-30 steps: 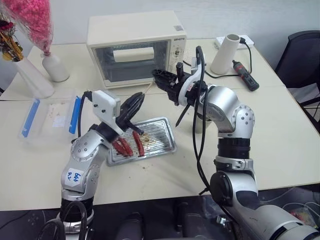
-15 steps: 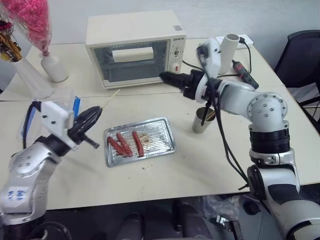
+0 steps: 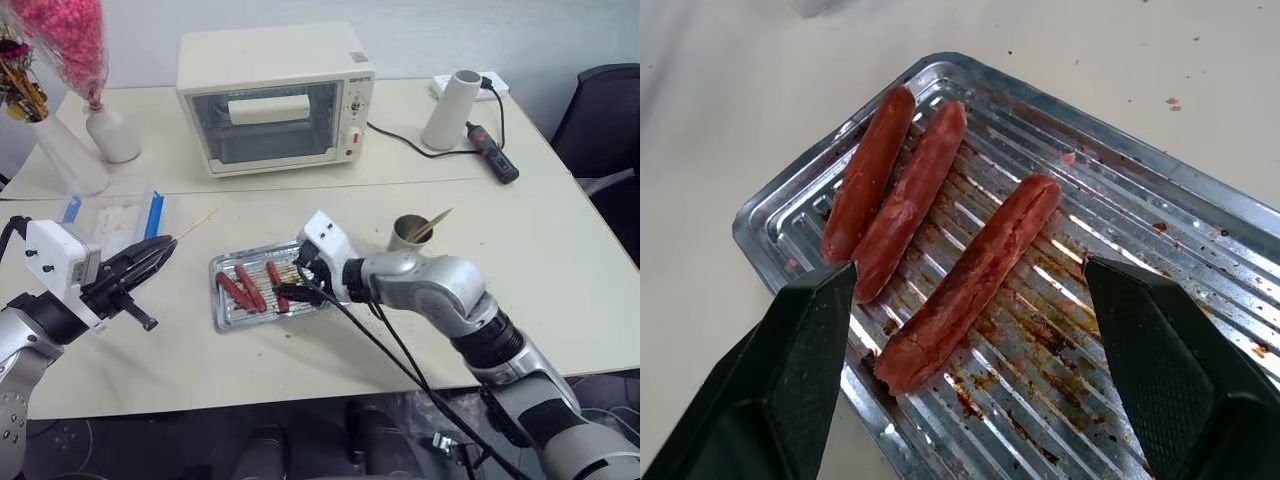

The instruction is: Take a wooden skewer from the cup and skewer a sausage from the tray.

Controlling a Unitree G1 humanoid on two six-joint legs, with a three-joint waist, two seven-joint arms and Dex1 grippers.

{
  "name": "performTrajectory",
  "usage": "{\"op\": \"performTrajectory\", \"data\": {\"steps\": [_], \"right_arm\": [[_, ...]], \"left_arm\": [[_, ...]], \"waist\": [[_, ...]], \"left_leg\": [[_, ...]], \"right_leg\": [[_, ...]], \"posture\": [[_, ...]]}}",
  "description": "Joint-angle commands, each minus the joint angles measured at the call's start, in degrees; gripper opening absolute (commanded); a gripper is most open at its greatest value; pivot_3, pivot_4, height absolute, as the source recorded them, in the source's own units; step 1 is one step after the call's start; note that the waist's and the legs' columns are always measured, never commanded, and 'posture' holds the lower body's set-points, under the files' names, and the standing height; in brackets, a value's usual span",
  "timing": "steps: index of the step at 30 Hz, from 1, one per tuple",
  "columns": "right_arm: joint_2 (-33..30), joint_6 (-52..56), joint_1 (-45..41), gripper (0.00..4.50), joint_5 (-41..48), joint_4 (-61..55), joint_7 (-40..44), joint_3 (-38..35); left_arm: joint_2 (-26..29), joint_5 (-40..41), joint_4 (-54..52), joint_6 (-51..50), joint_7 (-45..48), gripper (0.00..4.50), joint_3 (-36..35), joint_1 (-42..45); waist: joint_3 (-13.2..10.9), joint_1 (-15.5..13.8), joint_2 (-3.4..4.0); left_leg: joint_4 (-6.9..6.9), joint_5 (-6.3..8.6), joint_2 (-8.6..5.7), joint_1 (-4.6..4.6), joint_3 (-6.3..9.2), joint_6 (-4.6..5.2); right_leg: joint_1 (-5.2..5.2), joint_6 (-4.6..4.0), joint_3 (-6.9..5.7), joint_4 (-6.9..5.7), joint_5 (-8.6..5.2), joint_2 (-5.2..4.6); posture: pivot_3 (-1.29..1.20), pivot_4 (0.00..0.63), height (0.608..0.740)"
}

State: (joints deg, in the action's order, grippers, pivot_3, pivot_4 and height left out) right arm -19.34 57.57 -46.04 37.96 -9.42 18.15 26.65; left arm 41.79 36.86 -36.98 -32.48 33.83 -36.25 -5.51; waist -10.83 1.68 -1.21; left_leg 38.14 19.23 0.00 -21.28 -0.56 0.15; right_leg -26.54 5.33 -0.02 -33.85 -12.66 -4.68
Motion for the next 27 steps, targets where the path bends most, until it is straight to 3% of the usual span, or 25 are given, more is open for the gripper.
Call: {"op": "performTrajectory", "data": {"steps": [1, 15, 23, 27], "right_arm": [[2.0, -1.2, -0.1, 3.73, -3.9, 0.1, 1.7, 0.1], [7.9, -7.2, 0.5, 3.73, -17.9, 6.0, 8.0, 5.0], [7.0, -17.3, 1.1, 3.73, -28.8, 11.2, 11.3, 9.8], [6.6, -18.8, 1.4, 2.84, -30.9, 10.8, 13.5, 9.0]], "left_arm": [[0.7, 1.0, -1.8, 0.1, -0.7, 0.00, -2.3, -0.2], [1.4, 0.5, -1.0, 0.2, -1.7, 0.00, -0.9, 1.7], [1.6, 0.7, -1.0, 0.1, -2.4, 0.00, -0.5, 2.5], [1.6, 0.6, -0.9, 0.0, -2.5, 0.00, -0.4, 2.8]], "waist": [[0.0, 0.0, 0.00], [0.0, 0.0, 0.00], [0.0, 0.1, 0.00], [0.0, 0.0, 0.00]], "left_leg": [[0.00, 0.01, 0.01, 0.00, 0.00, -0.01], [0.00, -0.01, 0.00, 0.03, 0.00, -0.07], [0.00, -0.03, -0.05, 0.05, 0.00, -0.10], [0.00, -0.05, -0.05, 0.07, 0.01, -0.13]], "right_leg": [[0.00, -0.01, -0.01, 0.00, 0.00, 0.02], [0.00, -0.07, -0.36, -0.10, -0.04, 0.11], [0.01, -0.07, -0.36, -0.13, -0.04, 0.17], [0.01, -0.07, -0.37, -0.16, -0.04, 0.19]], "posture": [[0.00, 0.150, 0.740], [0.00, 0.150, 0.740], [0.00, 0.150, 0.740], [0.00, 0.150, 0.740]]}}
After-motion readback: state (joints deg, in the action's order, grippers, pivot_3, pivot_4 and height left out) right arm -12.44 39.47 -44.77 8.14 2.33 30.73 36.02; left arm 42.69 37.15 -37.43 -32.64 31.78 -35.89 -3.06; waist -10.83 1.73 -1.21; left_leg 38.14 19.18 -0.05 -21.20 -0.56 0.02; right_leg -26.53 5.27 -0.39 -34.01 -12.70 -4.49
